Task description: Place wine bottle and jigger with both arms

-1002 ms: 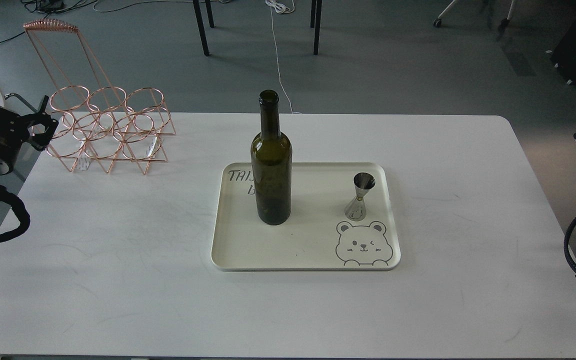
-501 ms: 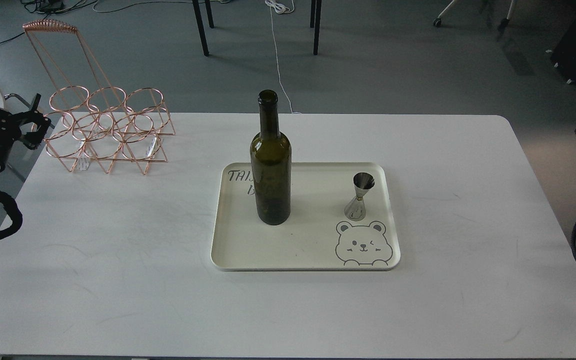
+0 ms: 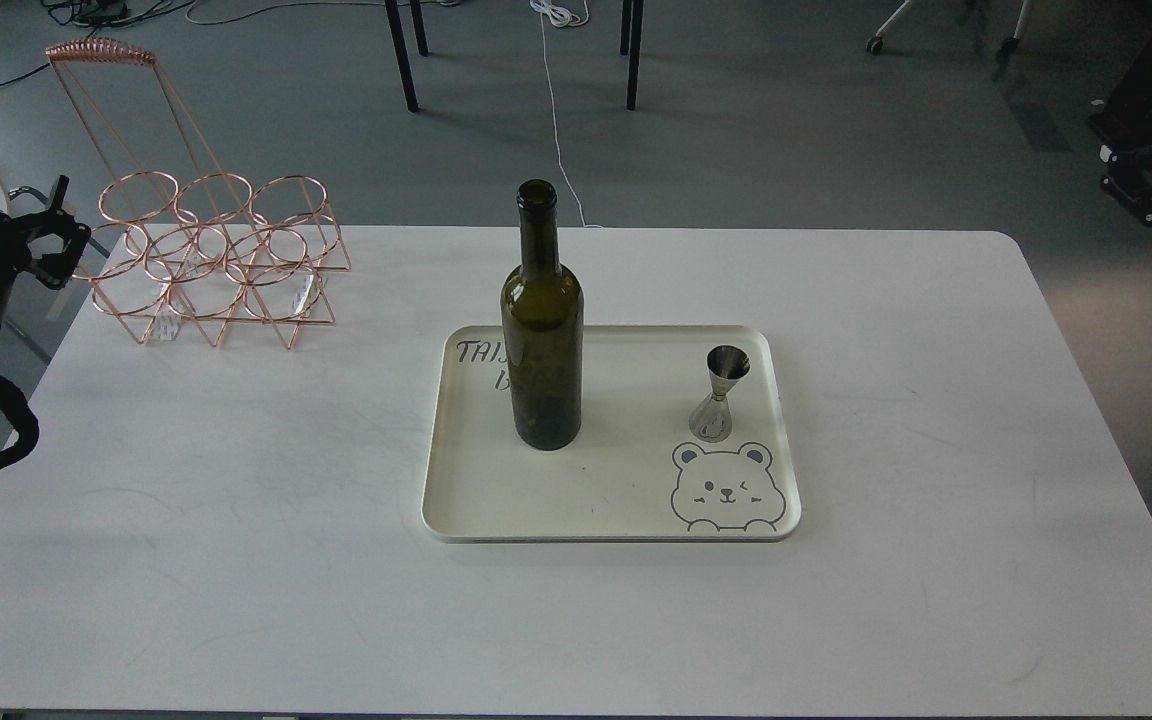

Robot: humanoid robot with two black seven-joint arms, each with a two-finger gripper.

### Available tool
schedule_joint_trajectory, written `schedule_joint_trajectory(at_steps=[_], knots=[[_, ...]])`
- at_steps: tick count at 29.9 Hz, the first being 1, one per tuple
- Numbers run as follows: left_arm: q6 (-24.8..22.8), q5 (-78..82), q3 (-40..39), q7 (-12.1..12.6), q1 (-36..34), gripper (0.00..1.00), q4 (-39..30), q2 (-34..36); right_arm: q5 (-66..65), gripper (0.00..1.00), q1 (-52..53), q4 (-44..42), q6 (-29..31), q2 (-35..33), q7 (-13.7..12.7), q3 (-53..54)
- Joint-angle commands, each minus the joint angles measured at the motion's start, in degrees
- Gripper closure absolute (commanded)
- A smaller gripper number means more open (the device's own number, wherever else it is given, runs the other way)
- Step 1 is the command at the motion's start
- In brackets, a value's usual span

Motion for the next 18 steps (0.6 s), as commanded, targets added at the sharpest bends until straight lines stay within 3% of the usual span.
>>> schedule_joint_trajectory(at_steps=[1, 7, 10, 18], knots=[[0.0, 0.0, 0.01, 0.03, -0.08, 0.01, -0.08, 0.08, -11.04, 0.01, -2.07, 12.74, -4.67, -3.41, -0.01, 0.01], [0.0, 0.0, 0.01, 0.03, -0.08, 0.02, 0.0, 0.26, -33.26, 0.01, -4.44, 21.99, -8.1, -5.71, 0.26, 0.01], [0.0, 0.0, 0.01, 0.03, -0.08, 0.02, 0.0, 0.26, -44.25, 0.01, -5.76, 21.74, -10.29, -4.57, 1.22, -0.07], [0.0, 0.08, 0.01, 0.03, -0.26, 0.02, 0.0, 0.26, -69.22, 0.02, -9.37, 20.77, -23.46, 3.25, 2.63, -6.74]])
